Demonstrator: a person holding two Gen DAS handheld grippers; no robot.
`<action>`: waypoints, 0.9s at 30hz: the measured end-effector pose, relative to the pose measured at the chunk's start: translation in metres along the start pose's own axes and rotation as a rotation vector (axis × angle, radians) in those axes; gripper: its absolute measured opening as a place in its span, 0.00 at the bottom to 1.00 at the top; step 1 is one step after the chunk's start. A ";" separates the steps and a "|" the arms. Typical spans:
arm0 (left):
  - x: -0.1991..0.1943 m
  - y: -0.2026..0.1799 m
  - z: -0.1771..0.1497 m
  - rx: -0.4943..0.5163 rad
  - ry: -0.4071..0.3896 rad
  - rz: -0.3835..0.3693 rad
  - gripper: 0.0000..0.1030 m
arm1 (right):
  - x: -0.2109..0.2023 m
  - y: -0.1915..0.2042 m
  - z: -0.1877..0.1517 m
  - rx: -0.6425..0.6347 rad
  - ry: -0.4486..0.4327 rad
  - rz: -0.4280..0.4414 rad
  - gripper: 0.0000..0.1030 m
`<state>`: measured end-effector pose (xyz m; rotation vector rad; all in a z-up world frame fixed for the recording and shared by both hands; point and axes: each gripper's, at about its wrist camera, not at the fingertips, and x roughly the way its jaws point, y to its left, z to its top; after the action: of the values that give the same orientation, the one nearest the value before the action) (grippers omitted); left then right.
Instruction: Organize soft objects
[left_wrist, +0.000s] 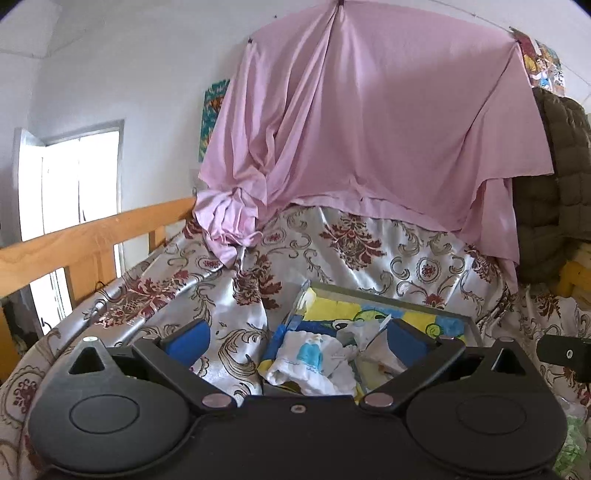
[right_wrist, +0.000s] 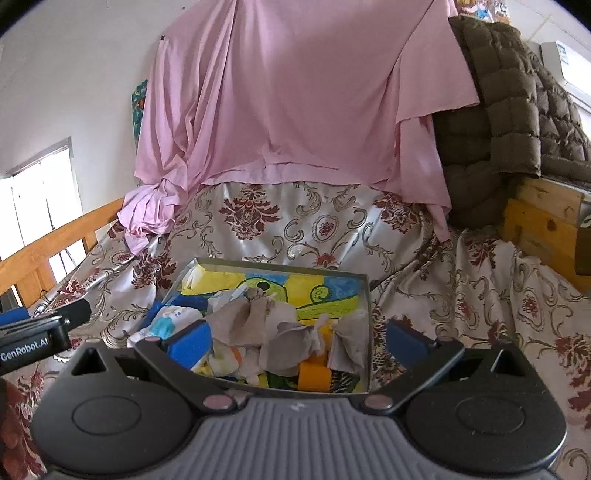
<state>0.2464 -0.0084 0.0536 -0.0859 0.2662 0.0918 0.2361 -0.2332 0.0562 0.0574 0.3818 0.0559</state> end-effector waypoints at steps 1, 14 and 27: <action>-0.005 -0.002 -0.002 0.002 -0.006 0.001 0.99 | -0.003 -0.002 -0.002 -0.007 -0.004 -0.005 1.00; -0.062 -0.009 -0.038 0.028 0.009 0.023 0.99 | -0.057 -0.015 -0.039 0.011 -0.056 -0.028 1.00; -0.104 0.000 -0.058 -0.009 0.023 0.061 0.99 | -0.095 -0.013 -0.062 0.014 -0.088 -0.021 1.00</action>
<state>0.1319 -0.0222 0.0256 -0.0875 0.2912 0.1531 0.1249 -0.2495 0.0330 0.0691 0.2950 0.0300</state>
